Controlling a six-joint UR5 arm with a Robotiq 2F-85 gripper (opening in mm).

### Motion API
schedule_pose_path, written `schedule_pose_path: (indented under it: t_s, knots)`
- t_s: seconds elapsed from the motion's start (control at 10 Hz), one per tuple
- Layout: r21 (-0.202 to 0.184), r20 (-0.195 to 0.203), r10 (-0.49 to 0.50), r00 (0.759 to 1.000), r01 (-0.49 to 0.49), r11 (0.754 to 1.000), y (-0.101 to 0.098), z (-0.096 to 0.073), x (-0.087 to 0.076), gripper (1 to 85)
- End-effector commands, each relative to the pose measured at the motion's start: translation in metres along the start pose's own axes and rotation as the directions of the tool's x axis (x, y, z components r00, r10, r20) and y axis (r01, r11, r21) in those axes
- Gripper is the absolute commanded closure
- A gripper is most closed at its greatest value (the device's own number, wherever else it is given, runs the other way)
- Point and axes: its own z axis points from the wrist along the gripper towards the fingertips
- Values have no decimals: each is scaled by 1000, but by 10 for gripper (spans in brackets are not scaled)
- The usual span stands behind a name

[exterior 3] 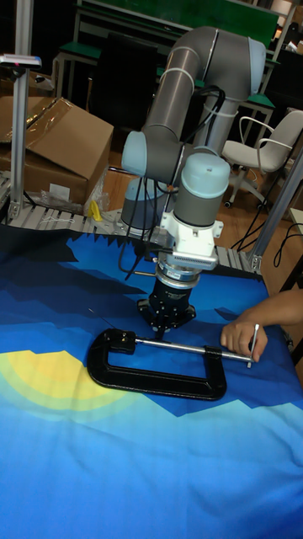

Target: Turn the hands of a clock

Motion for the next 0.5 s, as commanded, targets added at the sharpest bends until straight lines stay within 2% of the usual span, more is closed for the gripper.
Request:
schedule_pose_path:
  t_s: [0.0, 0.4]
  knots:
    - [-13, 3, -9, 1000, 9, 1000, 0, -5, -12, 843]
    - [-32, 12, -34, 999, 35, 999, -4, -7, -24, 843]
